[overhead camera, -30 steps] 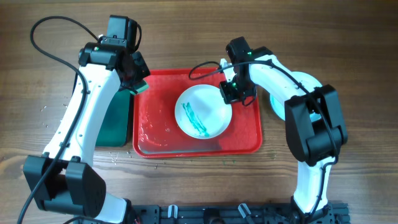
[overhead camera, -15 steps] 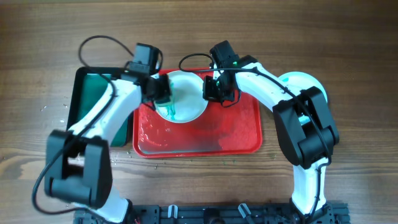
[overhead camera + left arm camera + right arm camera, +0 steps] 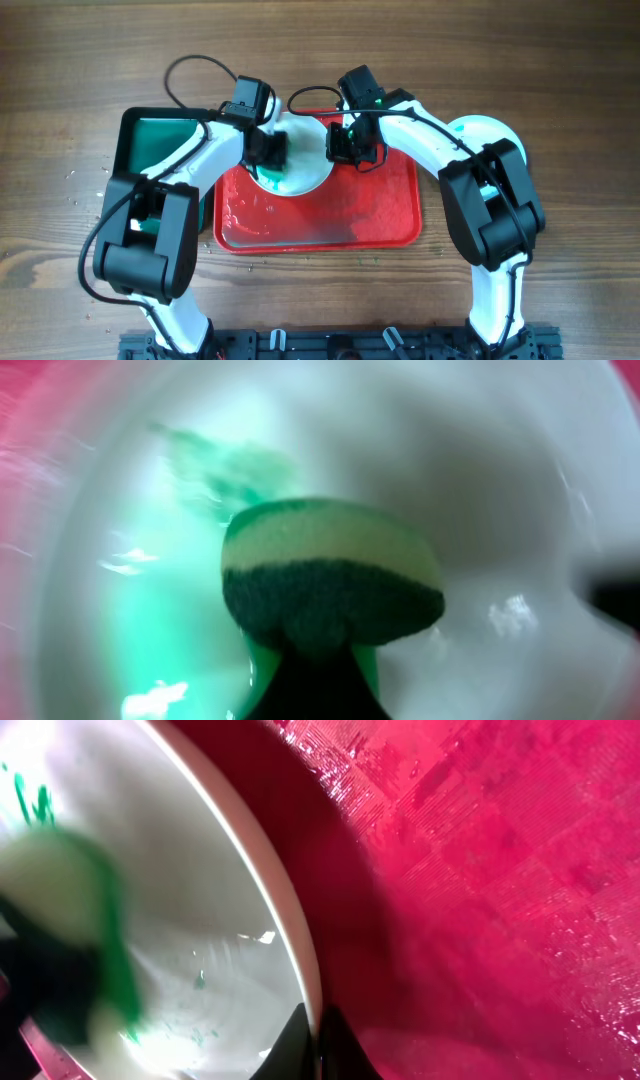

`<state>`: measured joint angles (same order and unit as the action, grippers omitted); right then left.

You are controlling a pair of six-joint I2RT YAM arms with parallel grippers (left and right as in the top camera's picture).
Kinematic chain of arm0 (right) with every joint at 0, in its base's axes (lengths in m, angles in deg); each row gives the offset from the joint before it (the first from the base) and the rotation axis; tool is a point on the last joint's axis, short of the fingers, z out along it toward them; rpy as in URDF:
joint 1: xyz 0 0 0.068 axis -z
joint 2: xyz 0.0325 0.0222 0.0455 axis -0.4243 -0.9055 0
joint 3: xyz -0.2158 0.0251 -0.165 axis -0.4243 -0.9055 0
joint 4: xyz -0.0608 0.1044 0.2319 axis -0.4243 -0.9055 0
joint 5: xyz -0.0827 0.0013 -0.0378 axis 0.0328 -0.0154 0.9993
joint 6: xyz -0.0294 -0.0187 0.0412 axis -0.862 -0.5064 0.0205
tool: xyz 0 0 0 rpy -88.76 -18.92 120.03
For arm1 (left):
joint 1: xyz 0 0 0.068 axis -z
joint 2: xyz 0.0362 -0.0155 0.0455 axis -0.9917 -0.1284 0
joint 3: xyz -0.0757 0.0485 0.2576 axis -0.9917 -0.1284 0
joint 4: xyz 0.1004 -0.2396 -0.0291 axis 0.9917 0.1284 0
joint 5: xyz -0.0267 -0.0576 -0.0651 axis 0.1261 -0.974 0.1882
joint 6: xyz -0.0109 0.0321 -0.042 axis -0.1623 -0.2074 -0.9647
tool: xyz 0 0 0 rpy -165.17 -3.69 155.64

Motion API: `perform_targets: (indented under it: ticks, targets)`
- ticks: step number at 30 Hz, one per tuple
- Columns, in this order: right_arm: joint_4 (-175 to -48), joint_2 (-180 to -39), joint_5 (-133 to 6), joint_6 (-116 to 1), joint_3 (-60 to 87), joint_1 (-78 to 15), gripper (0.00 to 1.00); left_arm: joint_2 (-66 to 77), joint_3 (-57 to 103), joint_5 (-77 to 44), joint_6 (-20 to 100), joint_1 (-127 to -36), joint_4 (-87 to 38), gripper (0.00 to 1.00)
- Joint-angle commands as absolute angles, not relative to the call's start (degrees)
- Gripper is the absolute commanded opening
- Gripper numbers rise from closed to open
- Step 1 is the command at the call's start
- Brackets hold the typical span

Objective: Clean dirty plates on tray and stack at the side
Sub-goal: 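Scrub the third plate with the sponge while right gripper holds its rim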

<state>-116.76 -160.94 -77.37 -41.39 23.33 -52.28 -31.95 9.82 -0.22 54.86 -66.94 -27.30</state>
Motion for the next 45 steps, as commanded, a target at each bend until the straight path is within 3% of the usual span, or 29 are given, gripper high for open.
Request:
perform_targets:
  ticks: [1,4,10,13,15,18,20,23,28,37,42,45]
  targets:
    - [-116.65,-162.30,-78.57,-42.83,22.87,-52.66,0.04,-35.40,8.01,-21.37,65.75,-65.98,-21.14,0.04]
    - [-116.67,-162.30,-78.57,-42.83,22.87,-52.66,0.04,-35.40,8.01,-18.12,62.38,-66.00,-25.07,0.04]
    - [-116.71,-162.30,-78.59,-43.03,22.87,-52.66,0.04,-35.40,8.01,7.81,40.31,-66.00,-42.77,0.04]
    - [-116.71,-162.30,-78.59,-43.01,22.87,-52.66,0.04,-35.40,8.01,19.30,30.73,-66.00,-37.57,0.04]
    - [-116.69,-162.30,-78.59,-43.01,22.87,-52.66,0.04,-35.40,8.01,28.63,16.48,-66.02,-28.04,0.04]
    - [-116.69,-162.30,-78.59,-43.03,22.87,-52.66,0.04,-35.40,8.01,29.20,4.79,-66.00,-21.00,0.04]
    - [-116.69,-162.30,-78.59,-43.05,22.87,-52.66,0.04,-35.40,8.01,24.09,8.44,-66.00,-20.68,0.04]
    - [-116.67,-162.30,-78.63,-43.03,22.87,-52.66,0.04,-35.40,8.01,11.46,28.68,-66.00,-28.59,0.04]
    - [-116.67,-162.30,-78.79,-43.27,22.87,-52.66,0.04,-35.40,8.01,-0.83,45.75,-65.26,-41.57,0.04]
    - [-116.45,-162.30,-79.51,-43.92,22.87,-52.63,0.04,-35.40,8.01,-31.10,71.10,-63.62,-28.30,0.04]
    - [-116.45,-162.30,-79.53,-43.95,22.87,-52.63,0.04,-35.38,8.01,-31.01,73.83,-64.54,-25.49,0.04]
    - [-116.47,-162.30,-79.64,-44.01,22.87,-52.63,0.04,-35.40,8.01,-17.75,59.58,-65.45,-35.71,0.04]
